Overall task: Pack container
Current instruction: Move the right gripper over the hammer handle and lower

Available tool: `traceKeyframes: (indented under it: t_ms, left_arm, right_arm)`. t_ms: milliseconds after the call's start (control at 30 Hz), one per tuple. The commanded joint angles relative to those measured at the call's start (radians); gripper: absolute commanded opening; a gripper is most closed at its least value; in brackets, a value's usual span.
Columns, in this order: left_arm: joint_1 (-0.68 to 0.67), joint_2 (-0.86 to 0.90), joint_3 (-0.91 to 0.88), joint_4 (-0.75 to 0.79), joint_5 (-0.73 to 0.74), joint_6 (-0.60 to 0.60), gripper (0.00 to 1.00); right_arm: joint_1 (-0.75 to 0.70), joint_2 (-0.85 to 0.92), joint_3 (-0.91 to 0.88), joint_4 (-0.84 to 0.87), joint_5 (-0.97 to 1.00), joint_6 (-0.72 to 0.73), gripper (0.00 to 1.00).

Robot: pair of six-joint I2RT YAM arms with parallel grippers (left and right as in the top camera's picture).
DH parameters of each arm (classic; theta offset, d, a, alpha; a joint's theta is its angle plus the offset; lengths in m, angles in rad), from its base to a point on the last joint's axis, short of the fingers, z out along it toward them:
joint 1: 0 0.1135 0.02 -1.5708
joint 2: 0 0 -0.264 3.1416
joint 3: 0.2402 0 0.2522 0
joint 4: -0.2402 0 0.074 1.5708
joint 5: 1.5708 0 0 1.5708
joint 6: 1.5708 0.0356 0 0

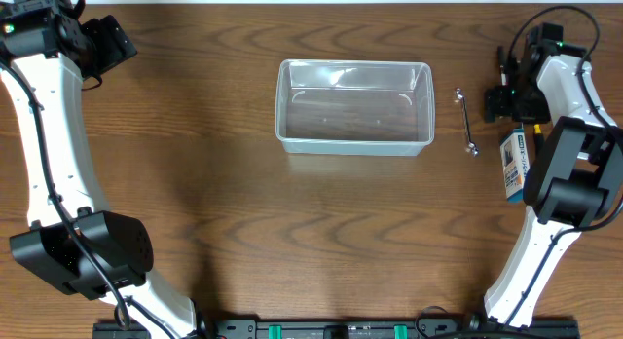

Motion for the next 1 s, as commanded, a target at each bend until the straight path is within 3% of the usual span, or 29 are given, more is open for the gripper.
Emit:
traceKeyframes:
  t_ms: [0, 300, 700, 967]
  left_arm:
    - [0.0, 0.004, 0.005, -0.003, -0.016, 0.002, 0.98]
    - [0.0, 0.004, 0.005, -0.003, -0.016, 0.002, 0.98]
    - [0.0, 0.004, 0.005, -0.003, -0.016, 0.002, 0.98]
    - [0.0, 0.004, 0.005, -0.003, -0.016, 0.002, 0.98]
  right_arm:
    - [0.004, 0.005, -0.001, 0.015, -0.001, 0.019, 0.82]
    - [0.006, 0.005, 0.043, -0.006, 0.003, 0.058, 0.84]
    - [0.011, 0.006, 0.361, -0.171, 0.003, 0.077, 0.86]
    - [0.011, 0.032, 0.383, -0.22, 0.007, 0.089, 0.91]
